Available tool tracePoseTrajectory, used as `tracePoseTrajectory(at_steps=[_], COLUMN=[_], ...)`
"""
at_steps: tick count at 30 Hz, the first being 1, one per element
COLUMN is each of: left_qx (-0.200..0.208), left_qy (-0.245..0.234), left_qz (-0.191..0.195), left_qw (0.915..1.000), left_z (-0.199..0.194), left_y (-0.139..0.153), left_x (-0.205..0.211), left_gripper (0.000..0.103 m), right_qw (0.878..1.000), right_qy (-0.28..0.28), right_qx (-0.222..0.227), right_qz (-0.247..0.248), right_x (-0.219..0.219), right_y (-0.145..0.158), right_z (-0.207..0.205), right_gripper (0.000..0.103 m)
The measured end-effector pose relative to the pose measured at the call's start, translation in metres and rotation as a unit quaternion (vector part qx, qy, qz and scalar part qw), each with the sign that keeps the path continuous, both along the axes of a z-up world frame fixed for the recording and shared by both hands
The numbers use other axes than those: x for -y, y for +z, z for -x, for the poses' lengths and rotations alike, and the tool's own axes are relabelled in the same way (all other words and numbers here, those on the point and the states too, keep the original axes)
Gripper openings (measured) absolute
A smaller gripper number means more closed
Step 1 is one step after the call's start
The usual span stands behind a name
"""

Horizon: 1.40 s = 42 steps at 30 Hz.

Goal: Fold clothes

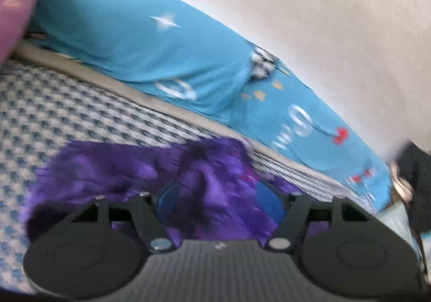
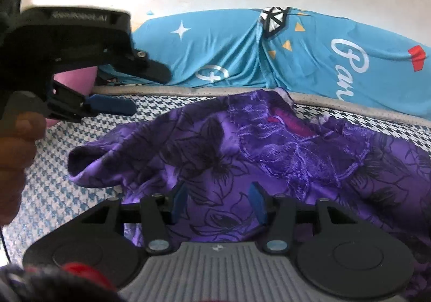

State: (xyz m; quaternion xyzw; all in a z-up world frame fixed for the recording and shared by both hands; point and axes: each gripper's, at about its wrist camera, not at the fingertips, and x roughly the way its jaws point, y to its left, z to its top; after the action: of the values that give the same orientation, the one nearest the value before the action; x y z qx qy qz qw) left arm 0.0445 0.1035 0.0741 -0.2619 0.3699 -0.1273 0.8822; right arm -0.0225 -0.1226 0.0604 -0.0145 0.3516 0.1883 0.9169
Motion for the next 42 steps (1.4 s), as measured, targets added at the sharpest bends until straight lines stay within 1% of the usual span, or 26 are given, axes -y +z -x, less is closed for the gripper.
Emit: tracePoseTrajectory(at_steps=[1,2,6,9,11,15,17,20,23,25,29,31,34,37,39,42], left_qx=[-0.002,-0.006,-0.022,-0.04,-0.054,-0.08,-0.093,-0.113,-0.132,-0.141,-0.157,-0.164,-0.163,-0.161,-0.161,-0.16], left_qy=[0.01,0.023,0.07,0.096,0.11,0.126,0.126,0.131,0.125,0.115,0.1,0.09,0.08,0.075,0.073,0.07], left_qz=[0.004,0.001,-0.043,-0.064,-0.073,-0.082,-0.085,-0.084,-0.081,-0.069,-0.044,-0.034,-0.03,-0.042,-0.05,-0.061], left_qw=[0.9999,0.9997,0.9964,0.9925,0.9898,0.9854,0.9839,0.9814,0.9799,0.9809,0.9815,0.9817,0.9829,0.9831,0.983,0.9826], left_z=[0.001,0.003,0.005,0.006,0.006,0.003,0.001,0.0,-0.001,-0.002,-0.008,-0.011,-0.013,-0.015,-0.017,-0.022], left_y=[-0.001,-0.001,-0.001,-0.008,-0.012,-0.022,-0.028,-0.037,-0.045,-0.05,-0.06,-0.063,-0.063,-0.059,-0.057,-0.054], left_x=[-0.009,-0.017,-0.045,-0.064,-0.076,-0.093,-0.099,-0.106,-0.109,-0.11,-0.11,-0.109,-0.105,-0.099,-0.096,-0.092], left_gripper=[0.07,0.071,0.073,0.076,0.077,0.078,0.08,0.08,0.082,0.082,0.082,0.074,0.069,0.063,0.061,0.058], right_qw=[1.0,1.0,0.997,0.994,0.991,0.986,0.984,0.981,0.978,0.977,0.975,0.974,0.971,0.968,0.967,0.964], right_qy=[0.008,0.018,0.067,0.106,0.13,0.159,0.169,0.184,0.2,0.206,0.215,0.223,0.231,0.238,0.242,0.251], right_qx=[0.001,0.003,0.009,0.016,0.022,0.031,0.033,0.036,0.044,0.047,0.045,0.047,0.059,0.074,0.083,0.091], right_qz=[-0.005,-0.01,-0.023,-0.027,-0.03,-0.036,-0.041,-0.042,-0.023,-0.012,-0.011,-0.014,-0.012,-0.006,0.004,0.009], right_x=[-0.001,-0.003,-0.016,-0.03,-0.039,-0.056,-0.064,-0.076,-0.093,-0.102,-0.114,-0.119,-0.125,-0.133,-0.137,-0.142], right_y=[0.001,0.002,0.002,0.002,0.001,-0.002,-0.004,-0.006,-0.012,-0.017,-0.026,-0.029,-0.031,-0.033,-0.036,-0.038], right_z=[0.001,0.002,0.009,0.015,0.019,0.023,0.023,0.023,0.022,0.021,0.017,0.016,0.015,0.013,0.012,0.011], right_gripper=[0.051,0.051,0.051,0.051,0.051,0.05,0.05,0.05,0.05,0.05,0.05,0.05,0.05,0.049,0.048,0.043])
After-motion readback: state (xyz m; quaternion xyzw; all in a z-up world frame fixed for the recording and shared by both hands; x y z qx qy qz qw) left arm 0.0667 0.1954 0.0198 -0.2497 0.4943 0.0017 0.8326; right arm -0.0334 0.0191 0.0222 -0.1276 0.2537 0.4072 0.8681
